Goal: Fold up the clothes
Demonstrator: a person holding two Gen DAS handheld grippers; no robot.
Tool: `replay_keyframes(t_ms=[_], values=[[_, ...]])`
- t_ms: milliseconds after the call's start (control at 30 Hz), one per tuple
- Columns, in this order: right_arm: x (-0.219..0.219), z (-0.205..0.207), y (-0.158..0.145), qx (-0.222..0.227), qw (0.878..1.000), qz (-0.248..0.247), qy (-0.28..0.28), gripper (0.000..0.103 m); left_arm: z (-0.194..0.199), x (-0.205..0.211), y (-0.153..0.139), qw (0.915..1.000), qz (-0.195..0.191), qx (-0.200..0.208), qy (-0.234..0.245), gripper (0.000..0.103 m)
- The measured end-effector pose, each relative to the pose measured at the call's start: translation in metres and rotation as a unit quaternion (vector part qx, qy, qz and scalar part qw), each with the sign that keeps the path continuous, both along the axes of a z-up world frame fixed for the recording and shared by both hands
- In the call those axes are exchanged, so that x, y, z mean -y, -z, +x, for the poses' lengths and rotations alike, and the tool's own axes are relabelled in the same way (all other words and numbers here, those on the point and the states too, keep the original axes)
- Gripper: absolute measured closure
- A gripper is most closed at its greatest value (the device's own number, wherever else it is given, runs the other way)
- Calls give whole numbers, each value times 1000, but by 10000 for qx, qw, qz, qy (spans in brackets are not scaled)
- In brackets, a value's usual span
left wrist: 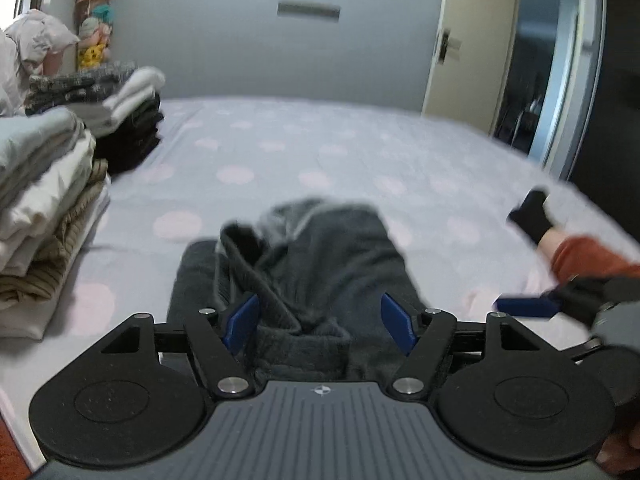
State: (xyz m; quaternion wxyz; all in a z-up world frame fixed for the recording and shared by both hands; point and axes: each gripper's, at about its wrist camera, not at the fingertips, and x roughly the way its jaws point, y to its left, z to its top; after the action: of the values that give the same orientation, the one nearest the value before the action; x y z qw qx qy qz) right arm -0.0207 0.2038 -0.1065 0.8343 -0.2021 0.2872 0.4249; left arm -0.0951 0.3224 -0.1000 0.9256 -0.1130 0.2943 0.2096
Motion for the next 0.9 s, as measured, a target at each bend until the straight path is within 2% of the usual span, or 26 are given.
replay_keyframes(t_ms=[67,133,200,233,367,500,700,800,900], values=[[1,3,2,-9,10000,9,30,28,6,-1,10,9990,199,-354,-189,40],[3,2,4,-18,10000,29,3,28,6,-4,18,9955,482,-694,-420,61],[4,1,6,-41,10000,43,-15,28,-1,-16,22,9935,454,-831,-635,70],[5,2,7,-58,10000,45,-21,28,-4,-23,24,9922,437,-898,-742,70],[6,5,10,-156,9999,68,-26,28,-19,-52,32,9927,-79,-761,-936,67],[8,8,12,-205,9998,51,-18,28,-32,-65,30,9915,-474,-436,-1131,54],[14,18,12,-434,9987,201,164,28,-46,-79,6,9895,-896,256,-1102,38],[13,24,11,-540,9977,358,216,28,-36,-96,1,9894,-993,301,-1019,36],[10,32,9,-662,9956,583,302,28,-18,-117,9,9889,-1168,252,-878,35]])
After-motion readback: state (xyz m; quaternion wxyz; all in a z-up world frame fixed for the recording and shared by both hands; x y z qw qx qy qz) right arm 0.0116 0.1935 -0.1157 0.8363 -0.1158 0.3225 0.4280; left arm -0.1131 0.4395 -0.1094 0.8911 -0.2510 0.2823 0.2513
